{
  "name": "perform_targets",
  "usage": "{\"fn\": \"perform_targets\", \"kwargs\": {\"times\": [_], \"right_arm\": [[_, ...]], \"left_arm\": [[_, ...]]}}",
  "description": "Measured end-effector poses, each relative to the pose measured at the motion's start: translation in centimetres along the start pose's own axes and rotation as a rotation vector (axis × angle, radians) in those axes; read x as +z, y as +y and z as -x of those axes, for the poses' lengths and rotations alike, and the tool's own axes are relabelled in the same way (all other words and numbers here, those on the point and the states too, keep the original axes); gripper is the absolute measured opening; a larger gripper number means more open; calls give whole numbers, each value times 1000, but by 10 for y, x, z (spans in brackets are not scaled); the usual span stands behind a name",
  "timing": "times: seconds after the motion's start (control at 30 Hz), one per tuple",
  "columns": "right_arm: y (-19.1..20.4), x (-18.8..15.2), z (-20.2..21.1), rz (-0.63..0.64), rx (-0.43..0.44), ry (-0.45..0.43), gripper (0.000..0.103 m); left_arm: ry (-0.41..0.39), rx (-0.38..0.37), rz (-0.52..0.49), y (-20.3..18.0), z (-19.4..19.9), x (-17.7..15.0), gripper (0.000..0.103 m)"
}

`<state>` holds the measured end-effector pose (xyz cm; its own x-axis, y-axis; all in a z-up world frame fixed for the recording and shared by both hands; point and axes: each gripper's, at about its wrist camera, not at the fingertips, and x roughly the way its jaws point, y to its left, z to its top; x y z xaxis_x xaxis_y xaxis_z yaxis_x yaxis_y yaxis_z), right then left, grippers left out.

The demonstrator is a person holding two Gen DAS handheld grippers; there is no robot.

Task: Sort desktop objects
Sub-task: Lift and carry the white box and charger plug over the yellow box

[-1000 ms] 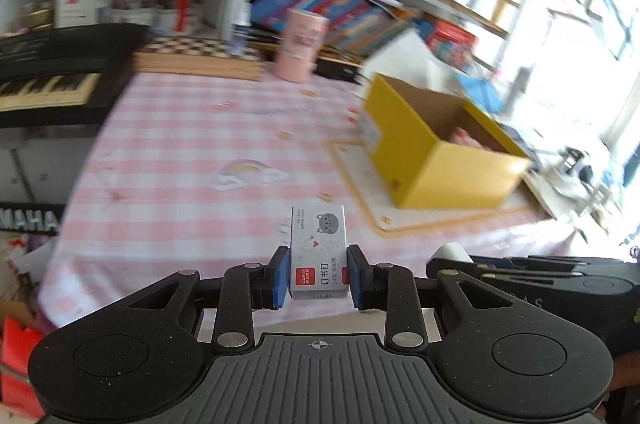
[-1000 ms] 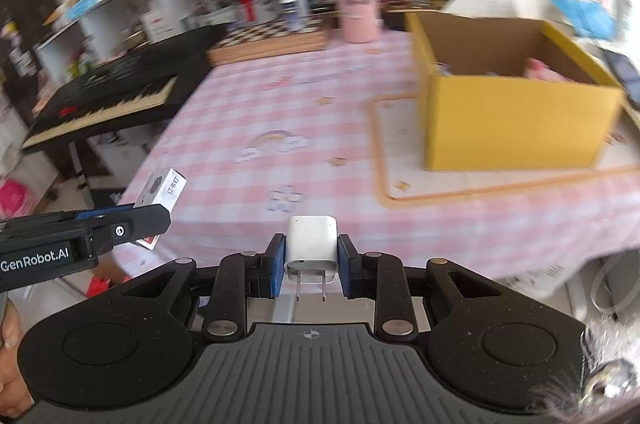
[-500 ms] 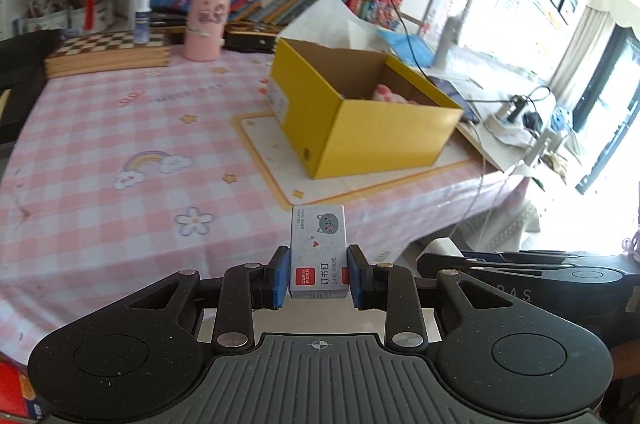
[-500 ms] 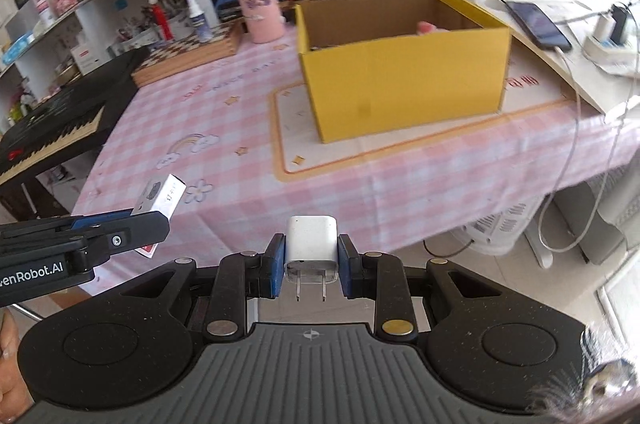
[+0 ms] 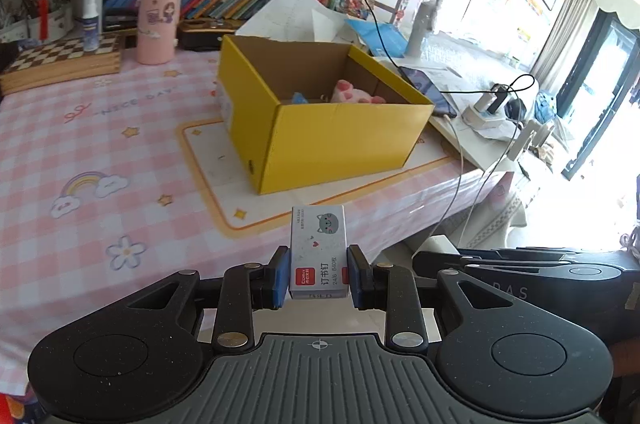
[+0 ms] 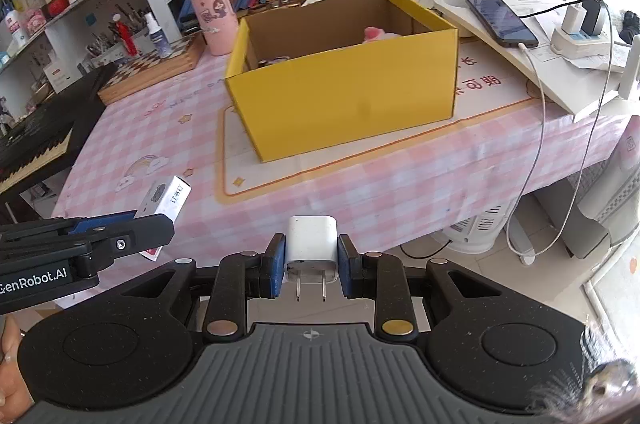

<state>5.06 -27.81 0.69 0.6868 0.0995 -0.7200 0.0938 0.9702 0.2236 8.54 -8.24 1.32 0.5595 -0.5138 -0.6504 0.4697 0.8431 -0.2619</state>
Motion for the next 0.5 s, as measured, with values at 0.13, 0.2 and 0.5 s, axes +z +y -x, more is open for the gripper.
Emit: {"fn": "perform_targets", "kwargs": {"times": [0.13, 0.2, 0.5], "right_arm": [[-14, 9, -5, 5, -5, 11, 24], [-22, 15, -8, 7, -5, 15, 24], [-63, 50, -20, 6, 1, -13, 24]], "left_arm": [[18, -8, 8, -9, -18, 8, 28], [20, -9, 7, -13, -26, 12, 28], [-33, 24, -27, -39, -55, 47, 28]]}}
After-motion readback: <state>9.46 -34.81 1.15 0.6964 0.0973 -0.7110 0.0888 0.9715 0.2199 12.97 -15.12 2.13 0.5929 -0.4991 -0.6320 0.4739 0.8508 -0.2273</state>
